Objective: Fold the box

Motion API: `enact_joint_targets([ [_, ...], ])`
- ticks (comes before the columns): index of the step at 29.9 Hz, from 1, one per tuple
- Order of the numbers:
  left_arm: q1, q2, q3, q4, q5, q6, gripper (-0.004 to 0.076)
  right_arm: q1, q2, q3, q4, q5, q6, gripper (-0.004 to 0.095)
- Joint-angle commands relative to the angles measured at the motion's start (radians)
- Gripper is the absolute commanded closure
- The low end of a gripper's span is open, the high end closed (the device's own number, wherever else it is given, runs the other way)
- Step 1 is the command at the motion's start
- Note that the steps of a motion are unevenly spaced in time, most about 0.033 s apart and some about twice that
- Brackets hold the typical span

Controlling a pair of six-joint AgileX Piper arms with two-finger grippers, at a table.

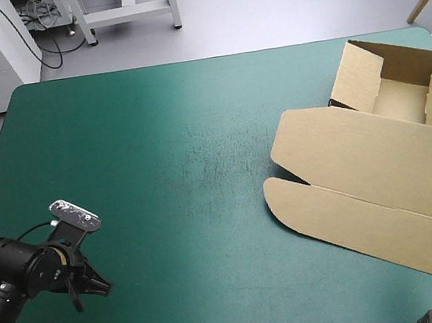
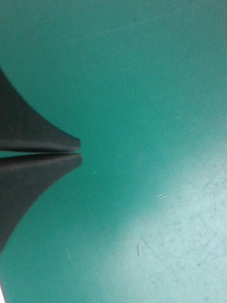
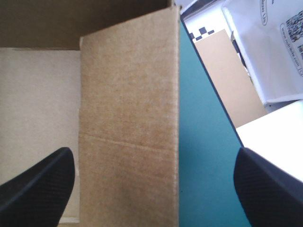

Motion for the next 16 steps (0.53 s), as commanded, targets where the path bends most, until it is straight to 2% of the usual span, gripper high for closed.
enact_joint_targets([
  [1, -0.006, -0.011, -0.022, 0.002, -0.021, -0.013, 0.0734, -0.010, -0.115, -0.069, 0.005, 0.008, -0.017, 0.0083],
  [3, -0.006, -0.011, -0.022, 0.002, -0.021, -0.013, 0.0734, -0.010, -0.148, -0.093, 0.029, 0.057, -0.060, 0.0131],
  [5, -0.006, -0.011, -0.022, 0.002, -0.026, -0.013, 0.0734, -0.010, -0.183, -0.102, 0.064, 0.084, -0.081, 0.0232],
  [7, -0.006, -0.011, -0.022, 0.002, -0.040, -0.013, 0.0734, -0.007, -0.225, -0.102, 0.109, 0.094, -0.086, 0.0437],
  [10, -0.006, -0.011, -0.022, 0.002, -0.054, -0.013, 0.0734, -0.006, -0.278, -0.102, 0.202, 0.124, -0.123, 0.0840],
  [11, -0.006, -0.011, -0.022, 0.002, -0.059, -0.013, 0.0734, -0.005, -0.291, -0.102, 0.228, 0.130, -0.129, 0.0935],
  [16, -0.006, -0.030, -0.022, -0.052, -0.106, -0.013, 0.0734, 0.040, -0.352, -0.094, 0.275, 0.173, -0.139, 0.0908],
])
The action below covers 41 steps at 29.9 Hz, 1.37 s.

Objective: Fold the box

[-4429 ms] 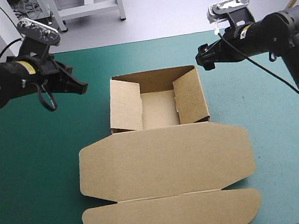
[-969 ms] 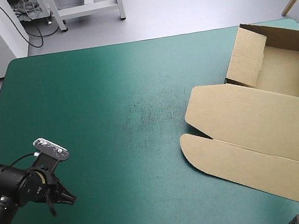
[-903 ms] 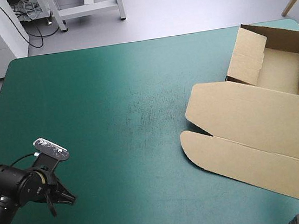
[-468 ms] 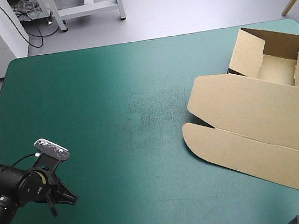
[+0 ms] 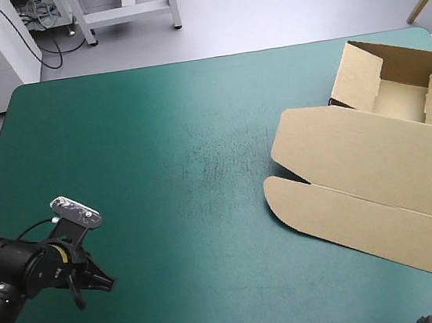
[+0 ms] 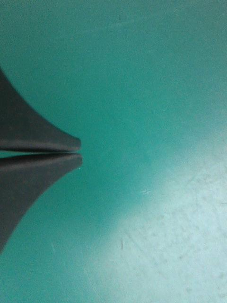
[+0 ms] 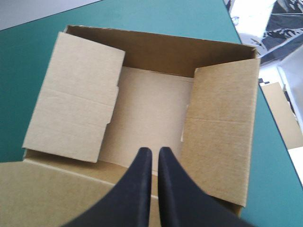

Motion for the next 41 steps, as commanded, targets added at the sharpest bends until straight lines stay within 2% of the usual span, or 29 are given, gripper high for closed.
enact_joint_targets([
  [1, -0.006, -0.028, -0.022, -0.045, -0.066, -0.013, 0.0734, 0.039, -0.084, -0.016, 0.039, -0.021, -0.020, 0.0908],
  [12, -0.006, -0.164, -0.020, -0.008, -0.088, -0.013, 0.0734, 0.295, -0.256, 0.285, 0.030, -0.042, -0.113, 0.0908],
  [22, -0.006, -0.338, 0.130, 0.003, -0.121, -0.013, 0.0734, 0.462, -0.512, 0.717, 0.030, -0.273, -0.166, 0.0908],
  [30, -0.006, -0.465, 0.235, 0.003, -0.143, -0.013, 0.0734, 0.490, -0.728, 1.000, 0.033, -0.366, -0.171, 0.0908],
  [41, -0.006, -0.522, 0.242, 0.004, -0.141, -0.013, 0.0734, 0.490, -1.005, 1.238, 0.033, -0.380, -0.206, 0.0908],
])
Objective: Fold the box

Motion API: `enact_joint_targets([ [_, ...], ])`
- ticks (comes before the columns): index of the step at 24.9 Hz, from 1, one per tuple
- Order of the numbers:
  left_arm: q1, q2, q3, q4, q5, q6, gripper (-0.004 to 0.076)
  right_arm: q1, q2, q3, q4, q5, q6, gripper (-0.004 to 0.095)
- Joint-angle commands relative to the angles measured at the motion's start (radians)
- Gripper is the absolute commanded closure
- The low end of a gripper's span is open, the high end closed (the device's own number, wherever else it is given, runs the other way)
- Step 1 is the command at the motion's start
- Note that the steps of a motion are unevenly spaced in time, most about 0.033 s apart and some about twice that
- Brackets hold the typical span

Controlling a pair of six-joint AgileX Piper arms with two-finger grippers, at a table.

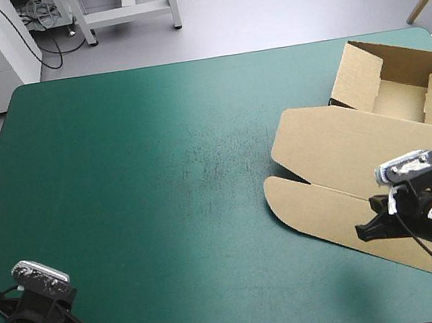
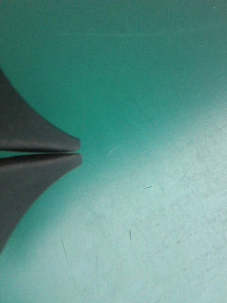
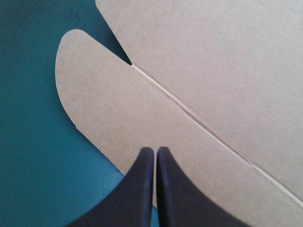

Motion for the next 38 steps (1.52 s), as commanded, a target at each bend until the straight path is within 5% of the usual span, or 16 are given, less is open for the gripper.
enact_joint_targets([
  [1, -0.006, 0.009, -0.027, 0.007, -0.051, -0.013, 0.0734, 0.003, -0.072, 0.023, 0.022, -0.053, -0.034, 0.0908],
  [9, -0.006, 0.009, -0.027, 0.007, -0.051, -0.013, 0.0734, 0.003, -0.201, 0.130, 0.022, -0.054, -0.062, 0.0908],
  [38, -0.006, 0.009, 0.054, -0.035, -0.033, -0.013, 0.0734, 0.003, -0.202, 0.141, 0.024, -0.075, -0.058, 0.0908],
])
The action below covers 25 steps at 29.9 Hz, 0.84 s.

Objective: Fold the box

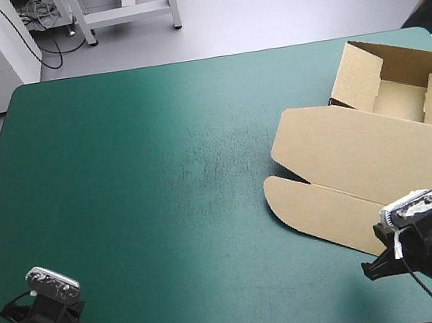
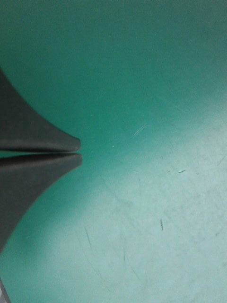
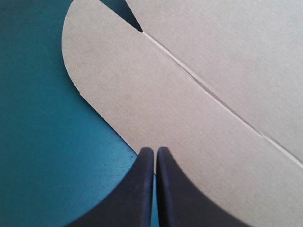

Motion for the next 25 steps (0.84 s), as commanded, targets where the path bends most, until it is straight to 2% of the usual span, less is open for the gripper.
enact_joint_targets([
  [1, -0.006, 0.009, -0.024, -0.005, -0.047, -0.013, 0.0734, 0.003, 0.006, -0.023, 0.021, -0.077, -0.004, 0.0908],
  [25, -0.006, 0.009, -0.024, -0.005, -0.047, -0.013, 0.0734, 0.003, 0.006, -0.023, 0.021, -0.238, -0.004, 0.0908],
])
